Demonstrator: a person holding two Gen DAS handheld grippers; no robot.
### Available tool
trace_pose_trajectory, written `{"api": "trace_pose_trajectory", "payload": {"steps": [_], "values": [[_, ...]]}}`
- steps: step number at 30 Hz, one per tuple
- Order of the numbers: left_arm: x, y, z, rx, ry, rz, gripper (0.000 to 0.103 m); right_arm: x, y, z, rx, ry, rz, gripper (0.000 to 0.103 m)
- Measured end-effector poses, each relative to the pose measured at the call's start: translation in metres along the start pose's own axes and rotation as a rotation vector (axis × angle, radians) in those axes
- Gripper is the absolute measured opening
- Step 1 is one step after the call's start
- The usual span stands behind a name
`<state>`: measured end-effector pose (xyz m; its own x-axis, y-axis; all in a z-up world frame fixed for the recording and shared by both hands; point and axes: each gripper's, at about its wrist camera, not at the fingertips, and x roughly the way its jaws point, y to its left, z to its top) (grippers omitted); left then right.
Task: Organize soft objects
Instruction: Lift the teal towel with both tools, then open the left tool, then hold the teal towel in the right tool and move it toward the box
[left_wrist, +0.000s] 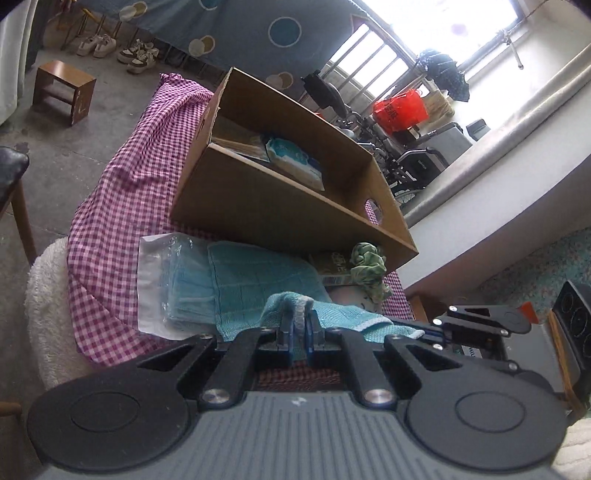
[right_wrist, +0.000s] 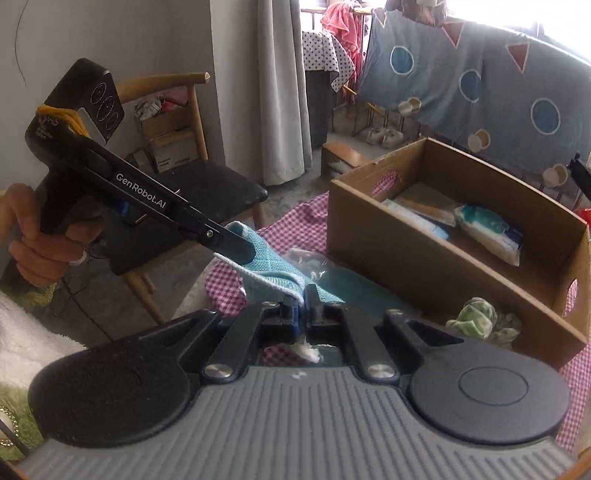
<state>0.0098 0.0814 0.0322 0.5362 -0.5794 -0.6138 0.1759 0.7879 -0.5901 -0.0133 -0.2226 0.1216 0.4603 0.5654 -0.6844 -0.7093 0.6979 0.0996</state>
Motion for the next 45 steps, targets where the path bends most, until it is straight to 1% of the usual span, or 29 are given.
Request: {"api": "trace_pose_trajectory", "payload": {"steps": [2, 5, 7, 11, 12, 13, 15, 16, 17, 20, 23, 24, 26, 28, 30, 31, 33, 34, 35, 36, 37, 38, 40, 42, 45], "values": [[0.003, 0.009, -0.009, -0.028, 0.037, 0.004, 0.007, 0.010, -0.004, -0.001, 0.060, 0.068, 0.061, 0.002], [0.011, 0.013, -0.013, -0.030, 0.071, 0.008, 0.007, 0.023, -0.014, 0.000, 0.123, 0.122, 0.075, 0.002], [0.017, 0.017, -0.010, -0.040, 0.071, -0.001, 0.008, 0.035, -0.024, 0.007, 0.145, 0.134, 0.066, 0.002], [0.037, 0.019, 0.012, -0.032, 0.051, 0.000, 0.011, 0.065, -0.047, 0.023, 0.141, 0.162, -0.002, 0.002], [0.042, 0.021, 0.017, -0.028, 0.045, 0.002, 0.014, 0.074, -0.051, 0.027, 0.133, 0.173, -0.023, 0.002], [0.049, 0.023, 0.024, -0.027, 0.043, 0.011, 0.021, 0.077, -0.057, 0.029, 0.122, 0.183, -0.047, 0.002], [0.062, 0.027, 0.035, -0.023, 0.032, 0.027, 0.037, 0.094, -0.065, 0.034, 0.106, 0.202, -0.083, 0.002], [0.069, 0.029, 0.041, -0.020, 0.025, 0.051, 0.047, 0.104, -0.069, 0.037, 0.093, 0.209, -0.095, 0.002], [0.073, 0.032, 0.045, -0.025, 0.015, 0.084, 0.048, 0.113, -0.071, 0.038, 0.080, 0.213, -0.112, 0.002], [0.080, 0.038, 0.053, -0.018, -0.016, 0.151, 0.050, 0.134, -0.072, 0.040, 0.023, 0.216, -0.154, 0.002], [0.079, 0.041, 0.053, 0.004, -0.015, 0.171, 0.051, 0.151, -0.068, 0.036, -0.036, 0.231, -0.201, 0.004], [0.079, 0.041, 0.051, 0.008, -0.007, 0.168, 0.051, 0.155, -0.066, 0.034, -0.058, 0.236, -0.219, 0.006], [0.079, 0.041, 0.047, 0.023, 0.016, 0.171, 0.052, 0.158, -0.060, 0.030, -0.116, 0.233, -0.258, 0.016], [0.078, 0.038, 0.041, 0.055, 0.039, 0.176, 0.052, 0.152, -0.053, 0.028, -0.158, 0.209, -0.289, 0.037], [0.078, 0.033, 0.033, 0.089, 0.066, 0.175, 0.052, 0.139, -0.049, 0.030, -0.172, 0.166, -0.318, 0.045], [0.078, 0.030, 0.027, 0.111, 0.079, 0.175, 0.051, 0.128, -0.047, 0.031, -0.172, 0.135, -0.321, 0.045], [0.076, 0.025, 0.020, 0.148, 0.098, 0.173, 0.051, 0.104, -0.043, 0.031, -0.178, 0.078, -0.295, 0.045], [0.075, 0.022, 0.015, 0.167, 0.107, 0.175, 0.049, 0.092, -0.039, 0.030, -0.198, 0.059, -0.268, 0.045], [0.075, 0.020, 0.011, 0.178, 0.116, 0.176, 0.048, 0.082, -0.035, 0.027, -0.224, 0.051, -0.235, 0.045], [0.075, 0.018, 0.008, 0.182, 0.126, 0.173, 0.048, 0.075, -0.031, 0.023, -0.250, 0.057, -0.202, 0.047], [0.076, 0.018, 0.005, 0.182, 0.134, 0.173, 0.046, 0.070, -0.024, 0.018, -0.286, 0.079, -0.157, 0.051], [0.078, 0.018, 0.004, 0.178, 0.142, 0.175, 0.043, 0.069, -0.019, 0.011, -0.315, 0.107, -0.115, 0.053], [0.081, 0.021, 0.003, 0.153, 0.148, 0.186, 0.041, 0.071, -0.008, -0.001, -0.367, 0.162, -0.051, 0.054], [0.080, 0.024, 0.005, 0.130, 0.138, 0.187, 0.041, 0.078, 0.004, -0.012, -0.438, 0.196, -0.035, 0.054], [0.075, 0.023, 0.006, 0.123, 0.113, 0.188, 0.041, 0.094, 0.021, -0.024, -0.548, 0.218, -0.018, 0.054]]}}
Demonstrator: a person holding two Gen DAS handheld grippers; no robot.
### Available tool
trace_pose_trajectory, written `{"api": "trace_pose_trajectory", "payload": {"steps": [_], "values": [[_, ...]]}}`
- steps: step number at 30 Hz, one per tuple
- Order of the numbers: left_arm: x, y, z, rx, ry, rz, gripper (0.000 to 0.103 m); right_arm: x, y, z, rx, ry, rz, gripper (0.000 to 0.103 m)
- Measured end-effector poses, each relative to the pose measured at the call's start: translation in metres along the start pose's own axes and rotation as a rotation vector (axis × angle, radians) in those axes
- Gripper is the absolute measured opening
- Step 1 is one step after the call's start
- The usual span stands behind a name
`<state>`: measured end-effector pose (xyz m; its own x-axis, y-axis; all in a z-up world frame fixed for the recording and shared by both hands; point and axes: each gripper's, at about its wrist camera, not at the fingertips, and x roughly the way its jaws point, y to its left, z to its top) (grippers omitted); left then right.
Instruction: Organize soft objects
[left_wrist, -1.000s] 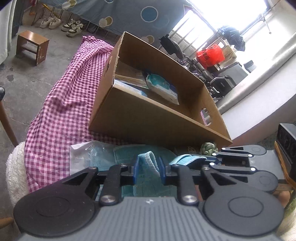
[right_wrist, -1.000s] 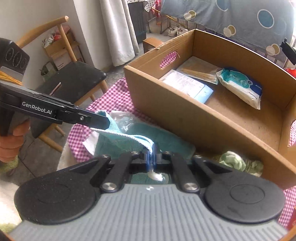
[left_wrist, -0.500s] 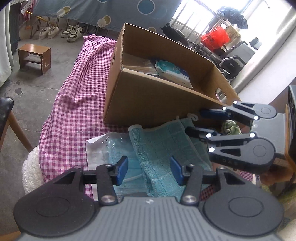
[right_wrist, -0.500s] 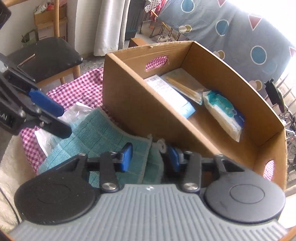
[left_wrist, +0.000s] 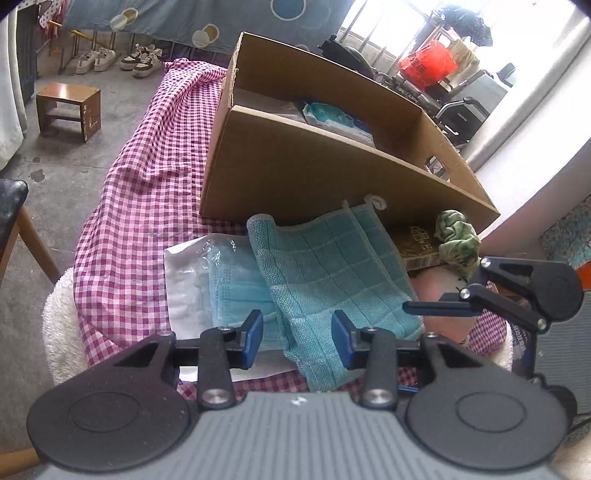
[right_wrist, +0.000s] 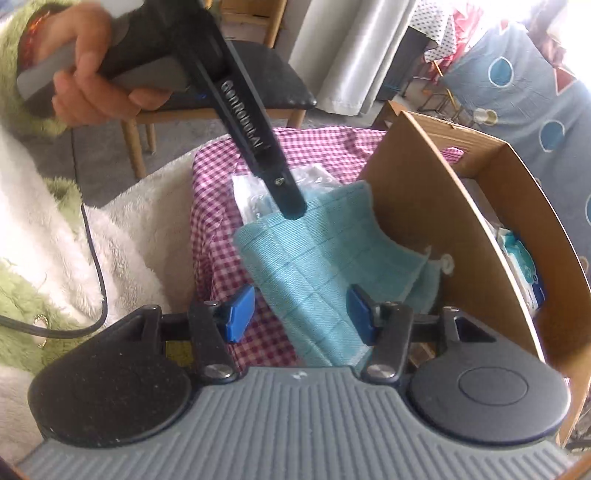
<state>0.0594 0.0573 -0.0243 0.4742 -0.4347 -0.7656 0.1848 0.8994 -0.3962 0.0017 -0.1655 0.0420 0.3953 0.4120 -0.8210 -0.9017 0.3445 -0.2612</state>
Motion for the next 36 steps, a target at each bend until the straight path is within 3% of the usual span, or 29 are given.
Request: {"api": "trace_pose_trajectory", "payload": {"steps": [5, 7, 8, 11, 16, 21, 25, 31, 36], "values": [[-0.008, -0.001, -0.002, -0.009, -0.021, -0.002, 0.041, 0.032, 0.010, 0.001, -0.094, 0.046, 0.002, 0.047], [-0.011, 0.001, -0.004, -0.017, -0.028, -0.001, 0.041, 0.042, 0.006, 0.001, -0.079, 0.081, 0.001, 0.013], [-0.012, 0.002, -0.004, -0.019, -0.031, -0.002, 0.041, 0.044, 0.002, 0.002, -0.055, 0.089, 0.011, 0.009], [-0.017, 0.005, -0.005, -0.020, -0.045, -0.008, 0.041, 0.034, -0.005, 0.006, -0.023, 0.070, 0.047, 0.006], [-0.017, 0.012, 0.002, -0.027, -0.062, -0.001, 0.041, 0.010, -0.006, 0.014, -0.022, 0.063, 0.177, 0.006], [0.007, 0.009, 0.013, 0.012, -0.042, 0.013, 0.041, -0.002, -0.009, 0.024, -0.063, 0.070, 0.211, 0.006], [0.029, 0.011, 0.016, 0.029, 0.019, 0.053, 0.041, -0.011, -0.024, 0.040, -0.110, 0.055, 0.207, 0.006], [0.035, 0.021, 0.021, 0.032, 0.054, 0.028, 0.041, -0.014, -0.063, 0.060, -0.137, 0.049, 0.235, 0.006], [0.032, 0.030, 0.027, -0.002, 0.047, 0.023, 0.043, 0.011, -0.083, 0.074, -0.151, 0.094, 0.247, 0.006]]}}
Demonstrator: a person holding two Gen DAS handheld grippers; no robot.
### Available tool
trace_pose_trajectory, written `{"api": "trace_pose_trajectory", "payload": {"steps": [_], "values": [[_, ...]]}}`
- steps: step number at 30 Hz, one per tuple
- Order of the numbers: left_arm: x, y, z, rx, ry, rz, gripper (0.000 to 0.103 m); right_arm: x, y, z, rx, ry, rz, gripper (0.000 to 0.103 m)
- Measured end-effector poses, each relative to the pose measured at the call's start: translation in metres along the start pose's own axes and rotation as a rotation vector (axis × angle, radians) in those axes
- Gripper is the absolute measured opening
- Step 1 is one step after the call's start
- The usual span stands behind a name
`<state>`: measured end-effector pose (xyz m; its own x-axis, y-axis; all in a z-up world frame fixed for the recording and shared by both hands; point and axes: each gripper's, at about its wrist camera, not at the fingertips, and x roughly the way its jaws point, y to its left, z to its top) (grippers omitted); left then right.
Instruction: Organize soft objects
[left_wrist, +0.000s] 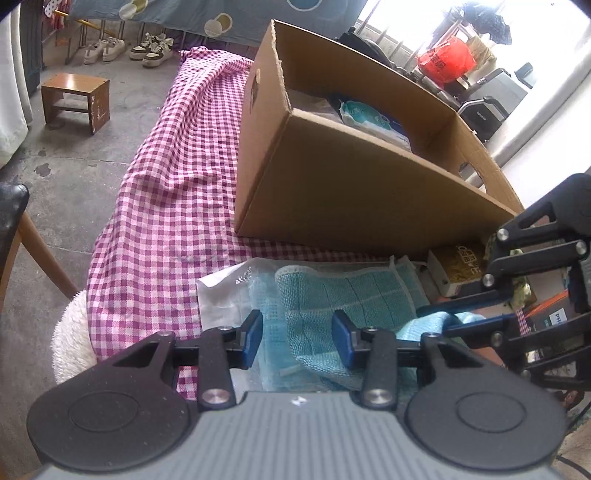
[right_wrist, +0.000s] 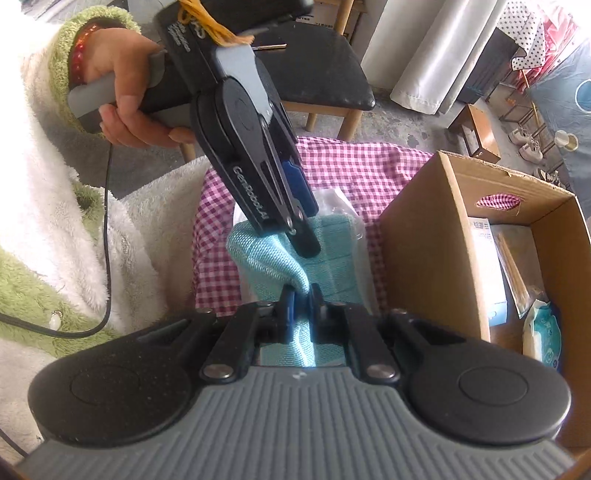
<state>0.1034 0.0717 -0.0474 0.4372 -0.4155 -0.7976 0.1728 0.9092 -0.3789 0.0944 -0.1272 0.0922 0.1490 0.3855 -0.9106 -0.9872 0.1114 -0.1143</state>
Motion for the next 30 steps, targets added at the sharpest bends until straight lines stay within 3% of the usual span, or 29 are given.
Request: {"api": "trace_pose_trajectory", "payload": {"steps": [6, 14, 18, 22, 27, 28, 30], "values": [[-0.035, 0.023, 0.004, -0.063, -0.115, -0.012, 0.051, 0.023, -0.025, 0.004, 0.089, -0.003, 0.001, 0.008], [-0.048, 0.022, -0.008, -0.049, -0.119, -0.121, 0.059, 0.050, -0.026, -0.003, 0.126, -0.060, -0.153, 0.012], [-0.034, 0.009, -0.006, -0.002, -0.108, -0.072, 0.054, 0.062, -0.020, -0.008, 0.152, -0.091, -0.223, 0.014], [-0.013, 0.005, 0.002, 0.017, -0.074, 0.001, 0.046, 0.038, -0.030, -0.020, 0.345, -0.172, -0.215, 0.022], [-0.002, 0.007, 0.010, 0.003, -0.040, -0.039, 0.047, -0.026, -0.030, -0.055, 0.667, -0.316, -0.188, 0.037], [0.000, 0.008, 0.011, -0.003, -0.034, -0.042, 0.047, -0.033, -0.025, -0.061, 0.709, -0.333, -0.181, 0.044], [0.005, 0.009, 0.014, -0.016, -0.024, -0.049, 0.042, -0.042, -0.011, -0.073, 0.764, -0.354, -0.190, 0.047]]}}
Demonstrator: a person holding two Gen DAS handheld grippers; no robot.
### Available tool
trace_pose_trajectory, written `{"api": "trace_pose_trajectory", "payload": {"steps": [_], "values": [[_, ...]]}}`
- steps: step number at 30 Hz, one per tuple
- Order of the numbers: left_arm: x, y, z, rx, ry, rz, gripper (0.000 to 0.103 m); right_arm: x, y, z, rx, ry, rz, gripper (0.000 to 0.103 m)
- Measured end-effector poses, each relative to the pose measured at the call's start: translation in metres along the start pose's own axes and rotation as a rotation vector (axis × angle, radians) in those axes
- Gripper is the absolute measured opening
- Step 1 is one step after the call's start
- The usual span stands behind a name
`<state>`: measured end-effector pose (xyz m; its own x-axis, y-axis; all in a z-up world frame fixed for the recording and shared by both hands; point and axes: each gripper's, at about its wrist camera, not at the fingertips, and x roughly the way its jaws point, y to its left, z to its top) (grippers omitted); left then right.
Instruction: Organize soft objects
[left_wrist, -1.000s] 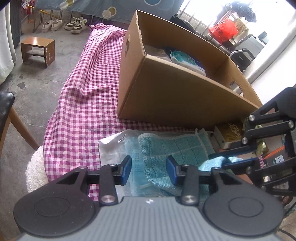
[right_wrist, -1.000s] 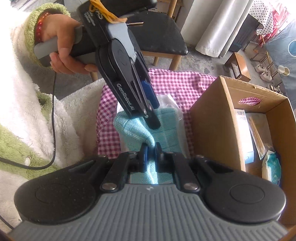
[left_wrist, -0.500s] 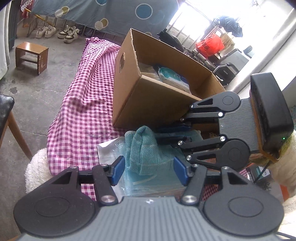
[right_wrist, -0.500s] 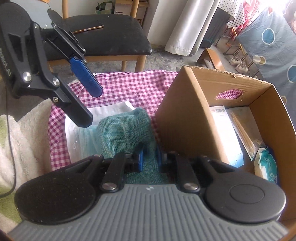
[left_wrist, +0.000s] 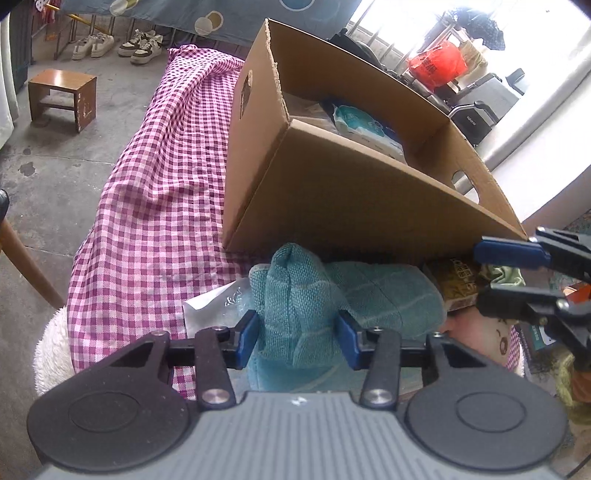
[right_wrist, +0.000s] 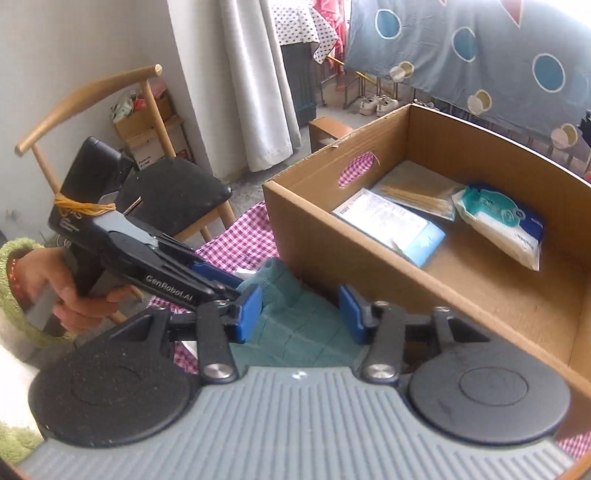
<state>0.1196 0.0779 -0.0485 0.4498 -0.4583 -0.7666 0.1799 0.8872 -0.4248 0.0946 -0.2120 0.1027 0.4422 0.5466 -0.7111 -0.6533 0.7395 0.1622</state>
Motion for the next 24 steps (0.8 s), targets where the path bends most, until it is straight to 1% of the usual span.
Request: {"api": "trace_pose_trajectory", "payload": {"steps": [2, 4, 5, 8, 11, 14, 16, 18, 21, 24], "values": [[0.004, 0.001, 0.002, -0.014, 0.005, -0.018, 0.027, -0.006, 0.005, -0.017, 0.038, -0.009, -0.021, 0.047], [0.007, 0.003, 0.004, -0.032, 0.013, -0.042, 0.015, -0.008, 0.009, -0.030, 0.081, -0.013, -0.043, 0.048], [0.008, 0.003, 0.004, -0.039, 0.013, -0.051, 0.013, -0.007, 0.010, -0.034, 0.100, -0.017, -0.057, 0.048], [0.005, 0.004, 0.003, -0.041, -0.002, -0.062, 0.011, 0.001, 0.010, -0.042, 0.174, -0.015, -0.087, 0.050], [-0.005, 0.007, 0.001, -0.059, -0.015, -0.072, 0.012, 0.011, 0.011, -0.043, 0.206, -0.009, -0.083, 0.054], [-0.018, 0.013, -0.006, -0.053, -0.031, -0.066, 0.012, 0.023, 0.010, -0.039, 0.233, -0.008, -0.088, 0.058], [-0.021, 0.019, -0.010, -0.060, -0.025, -0.051, 0.012, 0.034, 0.005, -0.034, 0.270, -0.004, -0.089, 0.061], [-0.020, 0.026, -0.015, -0.069, -0.013, -0.024, 0.012, 0.047, -0.002, -0.031, 0.315, 0.004, -0.085, 0.062], [-0.017, 0.033, -0.019, -0.097, -0.006, -0.037, 0.012, 0.070, -0.014, -0.029, 0.382, 0.032, -0.079, 0.062], [-0.014, 0.035, -0.019, -0.103, -0.007, -0.040, 0.012, 0.089, -0.021, -0.031, 0.430, 0.069, -0.060, 0.061]]}}
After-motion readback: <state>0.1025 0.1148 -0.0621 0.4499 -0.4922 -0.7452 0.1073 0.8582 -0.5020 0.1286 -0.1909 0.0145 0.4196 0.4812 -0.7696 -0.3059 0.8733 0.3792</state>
